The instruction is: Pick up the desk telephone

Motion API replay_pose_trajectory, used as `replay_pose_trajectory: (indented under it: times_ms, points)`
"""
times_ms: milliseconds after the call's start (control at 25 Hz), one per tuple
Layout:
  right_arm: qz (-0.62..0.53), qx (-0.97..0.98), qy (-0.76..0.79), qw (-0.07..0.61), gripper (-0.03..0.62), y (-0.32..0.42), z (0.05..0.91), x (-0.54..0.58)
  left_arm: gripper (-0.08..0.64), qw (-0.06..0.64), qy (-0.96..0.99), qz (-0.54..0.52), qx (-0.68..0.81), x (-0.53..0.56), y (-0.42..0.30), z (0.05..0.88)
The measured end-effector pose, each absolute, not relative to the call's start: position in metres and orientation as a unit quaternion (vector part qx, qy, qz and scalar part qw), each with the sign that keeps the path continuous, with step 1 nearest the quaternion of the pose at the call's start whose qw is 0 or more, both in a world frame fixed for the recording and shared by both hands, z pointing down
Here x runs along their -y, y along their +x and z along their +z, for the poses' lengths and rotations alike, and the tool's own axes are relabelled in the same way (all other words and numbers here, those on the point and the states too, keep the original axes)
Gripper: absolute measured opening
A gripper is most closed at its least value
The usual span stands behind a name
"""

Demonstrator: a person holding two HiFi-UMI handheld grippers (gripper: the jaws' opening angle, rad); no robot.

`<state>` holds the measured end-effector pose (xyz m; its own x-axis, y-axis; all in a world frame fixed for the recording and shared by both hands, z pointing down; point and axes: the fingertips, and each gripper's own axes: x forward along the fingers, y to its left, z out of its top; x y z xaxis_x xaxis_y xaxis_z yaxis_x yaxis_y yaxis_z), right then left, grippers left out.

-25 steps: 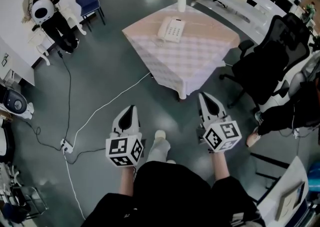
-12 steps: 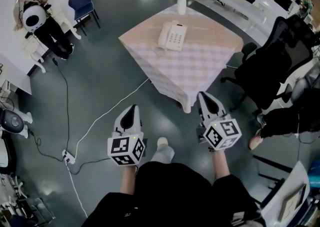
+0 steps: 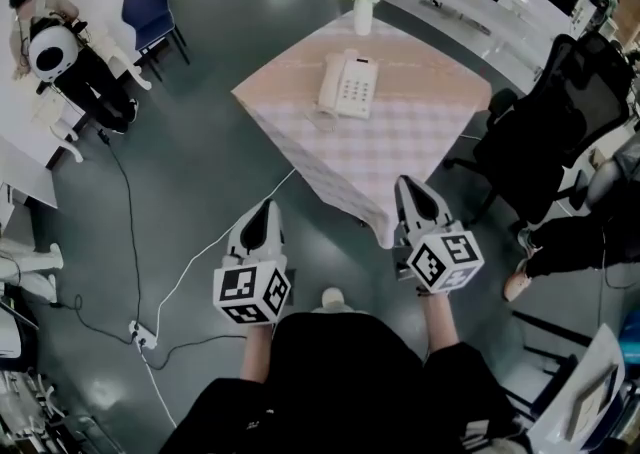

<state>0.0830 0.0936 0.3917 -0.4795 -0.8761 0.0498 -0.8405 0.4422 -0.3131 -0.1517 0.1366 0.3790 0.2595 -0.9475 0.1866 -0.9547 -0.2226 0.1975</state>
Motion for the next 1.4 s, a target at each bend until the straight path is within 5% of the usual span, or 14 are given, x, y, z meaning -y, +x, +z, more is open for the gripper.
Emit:
replay_pose_trajectory:
  times_ms: [1400]
  points:
    - [-0.174,-0.815,-0.550,0.056,-0.008,0.069,0.414,0.167,0.000,0.169,0.796,0.048,0.579,0.134,-0.181,0.419]
